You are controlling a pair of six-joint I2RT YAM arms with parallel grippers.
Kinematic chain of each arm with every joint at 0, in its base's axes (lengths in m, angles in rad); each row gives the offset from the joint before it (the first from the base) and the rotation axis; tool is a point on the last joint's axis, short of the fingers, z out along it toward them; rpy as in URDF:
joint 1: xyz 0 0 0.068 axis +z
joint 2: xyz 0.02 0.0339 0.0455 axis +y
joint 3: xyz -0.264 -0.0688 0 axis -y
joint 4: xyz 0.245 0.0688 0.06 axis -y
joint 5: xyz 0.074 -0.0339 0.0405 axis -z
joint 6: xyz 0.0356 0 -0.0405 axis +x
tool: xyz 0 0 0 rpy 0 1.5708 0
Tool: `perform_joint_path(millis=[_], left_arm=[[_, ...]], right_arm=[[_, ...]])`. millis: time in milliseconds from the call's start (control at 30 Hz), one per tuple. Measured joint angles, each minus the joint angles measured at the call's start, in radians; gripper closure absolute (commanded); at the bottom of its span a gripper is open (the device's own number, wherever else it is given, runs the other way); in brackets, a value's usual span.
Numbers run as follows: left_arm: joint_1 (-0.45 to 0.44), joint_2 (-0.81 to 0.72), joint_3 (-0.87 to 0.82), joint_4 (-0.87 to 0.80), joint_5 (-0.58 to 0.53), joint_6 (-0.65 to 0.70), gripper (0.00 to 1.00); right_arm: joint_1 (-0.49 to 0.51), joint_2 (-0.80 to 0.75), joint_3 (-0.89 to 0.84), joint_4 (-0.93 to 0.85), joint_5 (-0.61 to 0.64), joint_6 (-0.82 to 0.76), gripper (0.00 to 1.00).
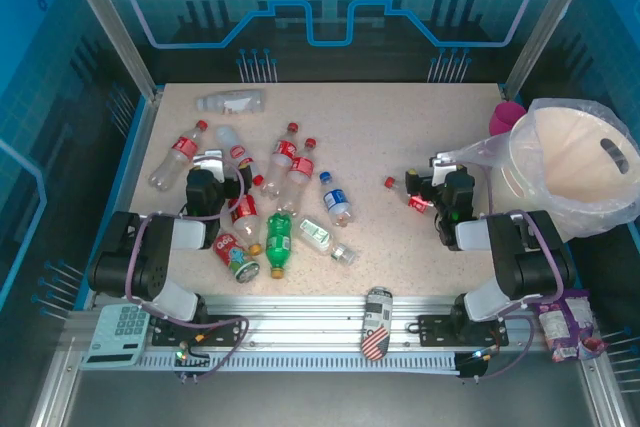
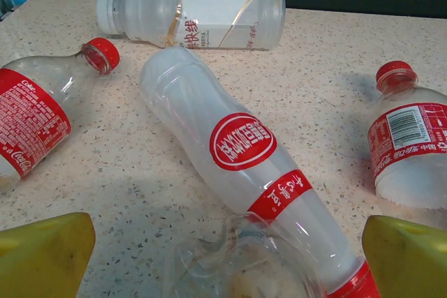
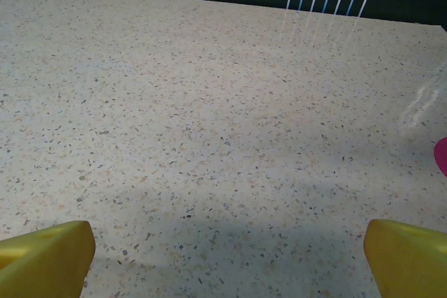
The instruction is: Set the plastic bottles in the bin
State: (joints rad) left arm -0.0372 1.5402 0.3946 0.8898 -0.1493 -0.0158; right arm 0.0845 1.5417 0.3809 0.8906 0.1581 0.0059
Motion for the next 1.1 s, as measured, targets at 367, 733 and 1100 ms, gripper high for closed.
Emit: perform_joint_path(millis=[367, 733, 1100], left_arm=[[0.0, 0.0, 0.0, 0.0, 0.0, 0.0, 0.01], [0.001, 0.0, 0.0, 0.0, 0.0, 0.0, 0.01], [0.005, -0.012, 0.0, -0.021, -0.003, -0.002, 0.01]], right_arm=[[0.0, 0.0, 0.0, 0.0, -0.003, 0.0, 0.0], [-0.001, 0.0, 0.0, -0.008, -0.025, 0.0, 0.0], [-0.006, -0.012, 0.011, -0.054, -0.046, 0.0, 0.0]])
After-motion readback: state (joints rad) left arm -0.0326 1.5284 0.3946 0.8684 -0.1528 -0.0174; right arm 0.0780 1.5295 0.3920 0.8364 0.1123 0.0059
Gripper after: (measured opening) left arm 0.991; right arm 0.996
